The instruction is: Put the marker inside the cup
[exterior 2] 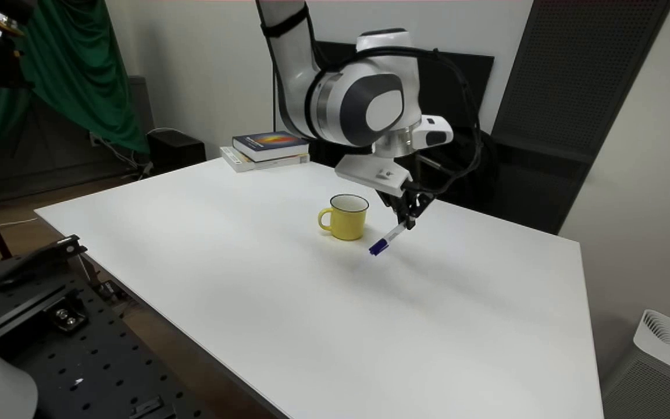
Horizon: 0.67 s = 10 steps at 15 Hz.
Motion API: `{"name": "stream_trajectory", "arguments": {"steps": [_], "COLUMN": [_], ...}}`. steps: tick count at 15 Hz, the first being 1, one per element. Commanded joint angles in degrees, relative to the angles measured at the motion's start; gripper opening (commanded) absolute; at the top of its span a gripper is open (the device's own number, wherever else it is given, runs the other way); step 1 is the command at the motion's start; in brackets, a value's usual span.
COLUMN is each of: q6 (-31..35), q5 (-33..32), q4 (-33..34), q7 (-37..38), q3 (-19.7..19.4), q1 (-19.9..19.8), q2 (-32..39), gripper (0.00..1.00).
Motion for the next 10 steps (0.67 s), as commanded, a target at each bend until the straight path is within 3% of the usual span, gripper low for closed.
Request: {"name": "stream_trajectory", "arguments": {"steps": [1, 3, 7, 10], "q6": [1.01, 2.98, 8.0, 15.63], "q5": [-2.37, -2.23, -0.61, 0.65], "q4": [0.05, -0.12, -1.45, -3.19], "q7": [3.24, 3.31, 2.97, 3.21], "q3": [-3.95, -4.46, -1.13, 1.8], "q1": [4.31, 5.18, 3.05, 1.56], "q2": [-1.18, -1.51, -3.56, -4.74], "gripper": [0.04, 0.04, 0.04, 0.04]}}
